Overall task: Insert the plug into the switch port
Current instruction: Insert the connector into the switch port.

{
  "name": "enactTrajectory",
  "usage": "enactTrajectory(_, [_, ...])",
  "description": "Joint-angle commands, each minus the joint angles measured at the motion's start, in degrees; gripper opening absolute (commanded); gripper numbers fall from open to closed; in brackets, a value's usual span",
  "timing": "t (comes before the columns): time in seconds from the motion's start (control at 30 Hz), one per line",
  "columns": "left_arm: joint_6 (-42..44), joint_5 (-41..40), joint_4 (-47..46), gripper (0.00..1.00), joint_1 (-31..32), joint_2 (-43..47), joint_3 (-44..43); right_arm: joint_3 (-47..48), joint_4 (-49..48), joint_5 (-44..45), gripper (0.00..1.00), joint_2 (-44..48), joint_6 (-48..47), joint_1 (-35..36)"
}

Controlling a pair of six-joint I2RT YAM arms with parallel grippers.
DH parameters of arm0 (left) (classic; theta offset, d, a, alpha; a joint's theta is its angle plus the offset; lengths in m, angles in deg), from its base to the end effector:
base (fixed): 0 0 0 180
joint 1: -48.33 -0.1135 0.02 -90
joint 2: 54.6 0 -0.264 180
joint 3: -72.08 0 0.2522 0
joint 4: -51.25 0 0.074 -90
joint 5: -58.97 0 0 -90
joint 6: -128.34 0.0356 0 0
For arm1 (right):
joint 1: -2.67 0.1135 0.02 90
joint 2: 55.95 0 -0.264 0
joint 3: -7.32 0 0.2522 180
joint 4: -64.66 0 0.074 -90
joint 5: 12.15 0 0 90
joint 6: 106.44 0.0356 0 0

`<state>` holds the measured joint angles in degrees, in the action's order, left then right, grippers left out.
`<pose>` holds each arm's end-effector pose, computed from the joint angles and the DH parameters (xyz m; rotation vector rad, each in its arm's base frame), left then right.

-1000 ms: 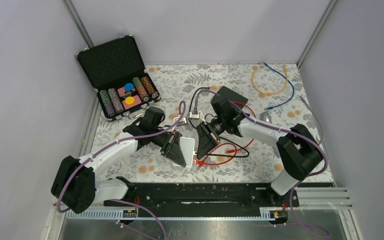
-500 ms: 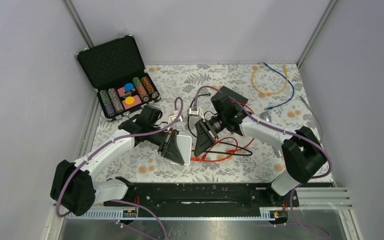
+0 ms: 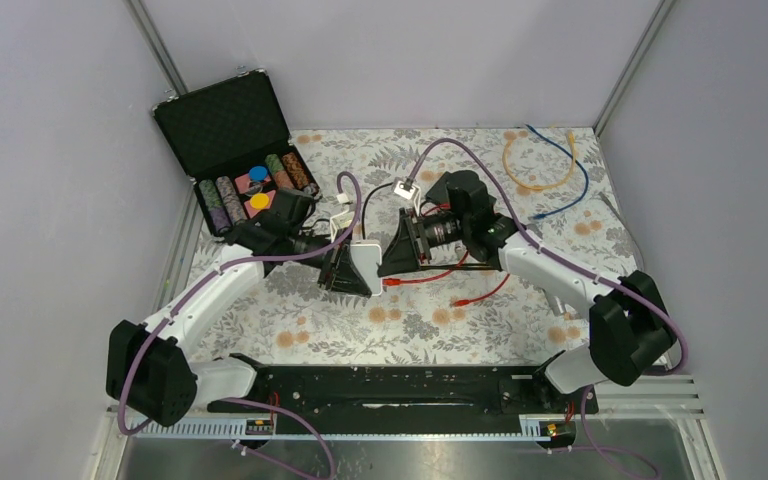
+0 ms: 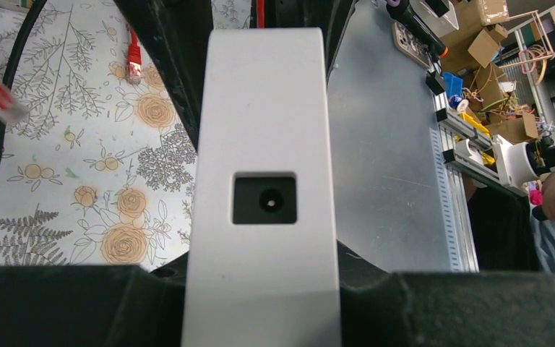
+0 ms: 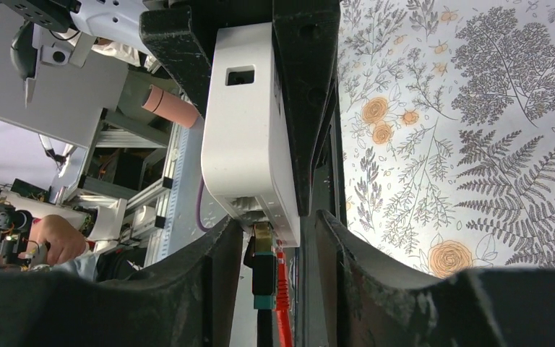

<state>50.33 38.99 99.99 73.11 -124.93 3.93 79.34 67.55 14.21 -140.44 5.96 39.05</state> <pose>0.2016 -0.1299 0.2856 1.1819 1.8663 -1.5771 0.2448 0.2199 0.2980 -1.0917 1.7264 1.6891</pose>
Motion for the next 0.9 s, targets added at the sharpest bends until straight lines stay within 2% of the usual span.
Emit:
enactTrajectory(0.0, [3.22, 3.85, -2.25, 0.00, 0.71, 0.59, -1.90, 0.64, -3.85, 3.32, 0.49, 1.47, -2.02, -2.22])
enactTrajectory(0.2, [2.83, 4.04, -2.29, 0.00, -0.17, 1.07, -1.91, 2.00, 4.41, 4.26, 0.53, 4.42, -7.15, -3.63])
enactTrajectory(0.33, [2.59, 4.82, -2.28, 0.00, -1.25, 1.22, -2.37, 2.71, 14.09, 4.27, 0.53, 5.67, -13.19, -4.71])
enactTrajectory(0.5, [2.42, 5.44, -2.28, 0.00, -1.57, 0.94, -2.47, 2.54, 19.29, 2.13, 0.51, 6.55, -16.25, -6.05])
enactTrajectory(0.6, [2.45, 5.03, -2.26, 0.00, -1.70, 1.28, -2.32, 2.64, 19.44, 1.57, 0.35, 6.39, -16.52, -6.19])
enactTrajectory(0.7, [2.26, 4.78, -2.28, 0.00, -1.83, 1.36, -2.30, 2.69, 19.44, 2.24, 0.13, 7.01, -16.72, -7.00])
enactTrajectory(0.8, [2.24, 4.60, -2.29, 0.00, -2.12, 1.50, -2.13, 3.18, 19.45, 1.32, 0.02, 7.21, -16.59, -8.37])
enactTrajectory(0.87, [2.08, 3.69, -2.29, 0.00, -2.19, 1.67, -1.97, 3.42, 19.60, 0.82, 0.00, 7.12, -16.41, -9.29])
